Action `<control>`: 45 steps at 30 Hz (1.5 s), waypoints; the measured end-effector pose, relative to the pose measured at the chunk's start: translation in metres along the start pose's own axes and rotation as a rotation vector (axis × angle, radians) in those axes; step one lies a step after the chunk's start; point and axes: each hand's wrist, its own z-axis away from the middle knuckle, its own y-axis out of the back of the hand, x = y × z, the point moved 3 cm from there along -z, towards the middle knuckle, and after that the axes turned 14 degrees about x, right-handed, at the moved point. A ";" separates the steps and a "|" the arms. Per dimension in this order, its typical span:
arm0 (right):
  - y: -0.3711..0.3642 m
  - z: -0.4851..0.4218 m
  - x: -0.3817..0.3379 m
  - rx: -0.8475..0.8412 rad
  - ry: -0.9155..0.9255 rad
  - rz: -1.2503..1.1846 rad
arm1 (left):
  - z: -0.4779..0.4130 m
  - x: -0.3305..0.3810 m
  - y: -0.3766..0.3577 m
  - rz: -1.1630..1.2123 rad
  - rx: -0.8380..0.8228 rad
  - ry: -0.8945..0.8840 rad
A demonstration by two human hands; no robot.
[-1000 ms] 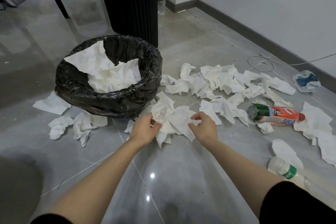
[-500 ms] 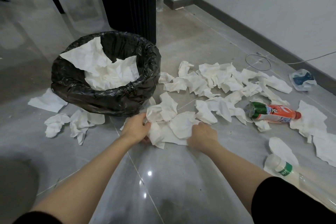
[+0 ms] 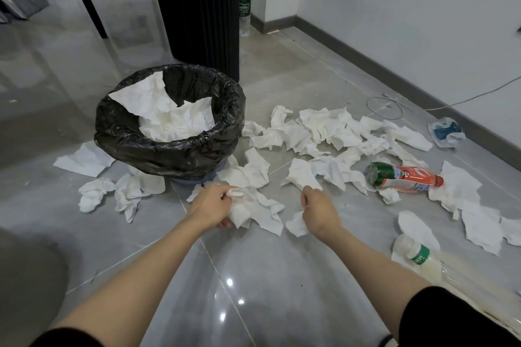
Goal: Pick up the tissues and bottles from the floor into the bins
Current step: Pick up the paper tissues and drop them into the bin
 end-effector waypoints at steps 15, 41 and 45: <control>-0.042 0.064 0.023 -0.383 0.318 0.158 | 0.011 0.002 -0.035 -0.184 -0.129 -0.014; 0.174 -0.002 -0.243 -0.177 -0.209 -1.022 | 0.034 0.146 0.218 -0.067 0.085 -0.062; 0.171 -0.016 -0.265 -0.010 -0.151 -0.840 | 0.029 0.132 0.243 -0.114 0.175 -0.063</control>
